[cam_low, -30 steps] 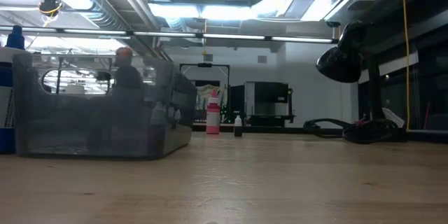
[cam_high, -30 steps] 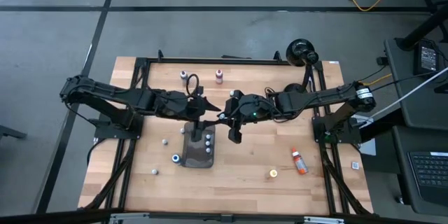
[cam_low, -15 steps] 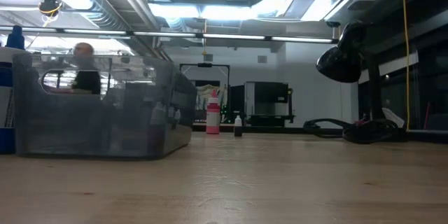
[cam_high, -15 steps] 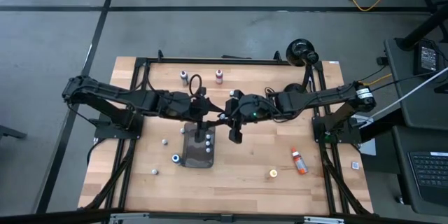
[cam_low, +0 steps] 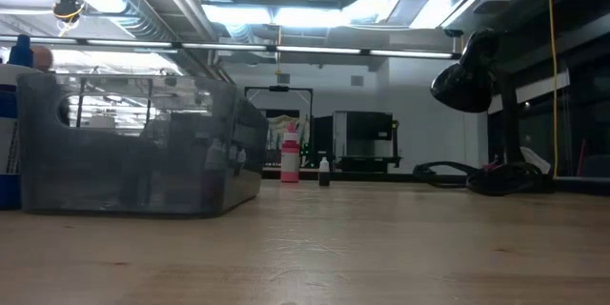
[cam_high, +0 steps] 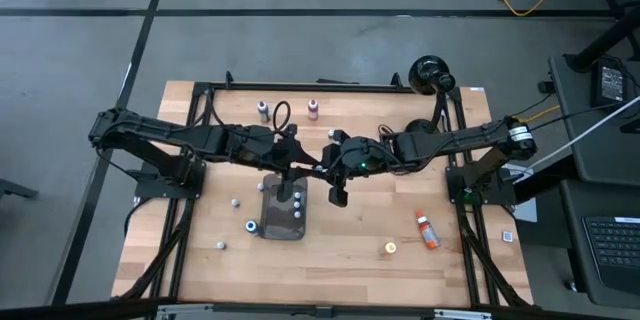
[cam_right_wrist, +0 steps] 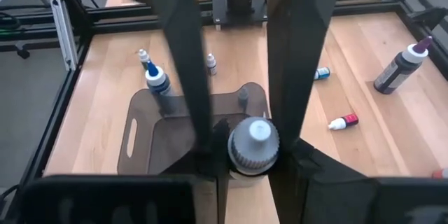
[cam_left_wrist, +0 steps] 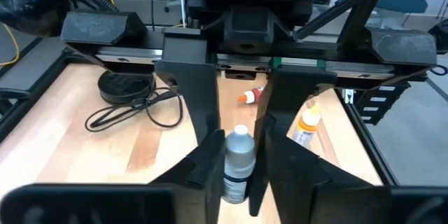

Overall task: Pick & Place food coloring
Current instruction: Put the bottom red food coloring bottle into the bin

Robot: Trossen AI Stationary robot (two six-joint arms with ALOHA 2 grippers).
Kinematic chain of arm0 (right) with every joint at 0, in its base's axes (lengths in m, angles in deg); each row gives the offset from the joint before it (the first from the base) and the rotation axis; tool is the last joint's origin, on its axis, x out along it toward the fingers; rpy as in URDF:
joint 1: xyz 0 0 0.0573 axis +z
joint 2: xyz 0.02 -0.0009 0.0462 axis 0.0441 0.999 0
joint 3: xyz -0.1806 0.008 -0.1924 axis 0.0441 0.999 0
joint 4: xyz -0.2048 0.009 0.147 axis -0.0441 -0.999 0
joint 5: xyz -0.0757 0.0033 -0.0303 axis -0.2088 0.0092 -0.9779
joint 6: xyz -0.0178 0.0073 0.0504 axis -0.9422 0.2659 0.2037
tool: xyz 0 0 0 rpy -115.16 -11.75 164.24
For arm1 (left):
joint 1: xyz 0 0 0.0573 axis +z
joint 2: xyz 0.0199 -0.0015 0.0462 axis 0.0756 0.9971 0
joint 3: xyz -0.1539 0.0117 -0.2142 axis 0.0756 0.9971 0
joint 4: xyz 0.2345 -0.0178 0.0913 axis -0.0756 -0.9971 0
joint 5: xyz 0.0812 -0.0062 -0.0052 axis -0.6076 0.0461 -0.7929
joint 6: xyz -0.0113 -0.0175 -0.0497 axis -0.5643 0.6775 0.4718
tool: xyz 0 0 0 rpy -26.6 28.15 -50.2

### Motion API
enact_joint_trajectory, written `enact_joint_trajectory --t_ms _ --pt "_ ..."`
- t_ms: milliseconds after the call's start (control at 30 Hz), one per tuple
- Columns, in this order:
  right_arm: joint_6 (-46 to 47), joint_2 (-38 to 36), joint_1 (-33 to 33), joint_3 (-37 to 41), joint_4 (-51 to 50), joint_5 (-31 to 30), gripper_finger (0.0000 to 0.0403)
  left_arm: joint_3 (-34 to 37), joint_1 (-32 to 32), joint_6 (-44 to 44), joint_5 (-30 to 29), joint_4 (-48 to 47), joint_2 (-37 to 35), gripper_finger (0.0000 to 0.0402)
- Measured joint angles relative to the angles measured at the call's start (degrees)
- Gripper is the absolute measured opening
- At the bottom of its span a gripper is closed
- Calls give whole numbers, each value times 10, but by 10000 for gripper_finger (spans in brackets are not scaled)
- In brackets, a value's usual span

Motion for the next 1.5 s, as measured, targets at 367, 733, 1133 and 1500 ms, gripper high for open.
enact_joint_trajectory --t_ms 367,733,1133,1500 --pt "-23 0 11 0 -2 -24 78 0 0 -2 -1 0 0 35" --pt "-23 0 12 0 0 -24 94 0 0 -2 -1 1 1 33" --pt "-22 0 13 0 0 -24 77 0 0 -1 8 0 1 57" --pt "-9 0 15 0 -6 -23 78 0 0 8 1 -16 -1 56"
